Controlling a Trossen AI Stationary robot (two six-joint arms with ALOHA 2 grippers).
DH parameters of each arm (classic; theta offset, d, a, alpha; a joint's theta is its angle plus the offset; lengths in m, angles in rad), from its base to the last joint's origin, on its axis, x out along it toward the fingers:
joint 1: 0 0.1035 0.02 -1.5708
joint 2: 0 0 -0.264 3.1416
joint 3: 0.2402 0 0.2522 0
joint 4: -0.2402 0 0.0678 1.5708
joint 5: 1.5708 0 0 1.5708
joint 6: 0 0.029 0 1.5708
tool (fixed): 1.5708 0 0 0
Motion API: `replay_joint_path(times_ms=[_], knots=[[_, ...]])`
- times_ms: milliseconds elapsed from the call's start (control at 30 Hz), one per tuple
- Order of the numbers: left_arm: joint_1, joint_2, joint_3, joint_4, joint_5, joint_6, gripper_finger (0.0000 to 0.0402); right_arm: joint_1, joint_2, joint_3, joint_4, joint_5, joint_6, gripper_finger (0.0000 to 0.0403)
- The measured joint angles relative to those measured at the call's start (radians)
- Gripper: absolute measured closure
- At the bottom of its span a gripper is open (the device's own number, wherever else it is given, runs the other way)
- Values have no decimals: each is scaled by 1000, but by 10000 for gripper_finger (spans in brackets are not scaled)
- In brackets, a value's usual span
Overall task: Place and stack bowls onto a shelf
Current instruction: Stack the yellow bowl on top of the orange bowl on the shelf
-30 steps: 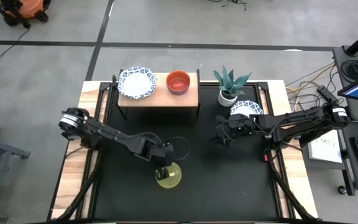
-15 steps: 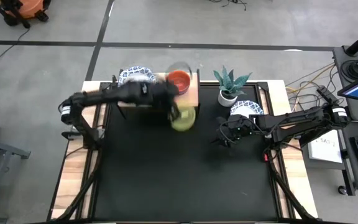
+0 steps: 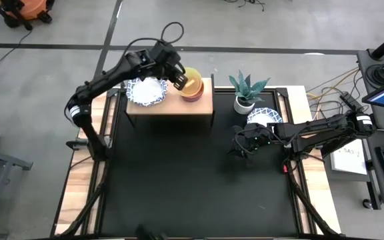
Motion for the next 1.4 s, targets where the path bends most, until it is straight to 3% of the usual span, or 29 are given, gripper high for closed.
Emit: replay_joint_path(times_ms=[700, 1167, 1400], knots=[[16, 75, -9, 51, -36, 59, 400, 0, 0, 0, -7, 0, 13, 392], [16, 75, 0, 53, -36, 88, 301, 0, 0, 0, -6, 1, 20, 392], [8, 72, 26, 49, -36, 170, 306, 0, 0, 0, -1, 2, 20, 392]])
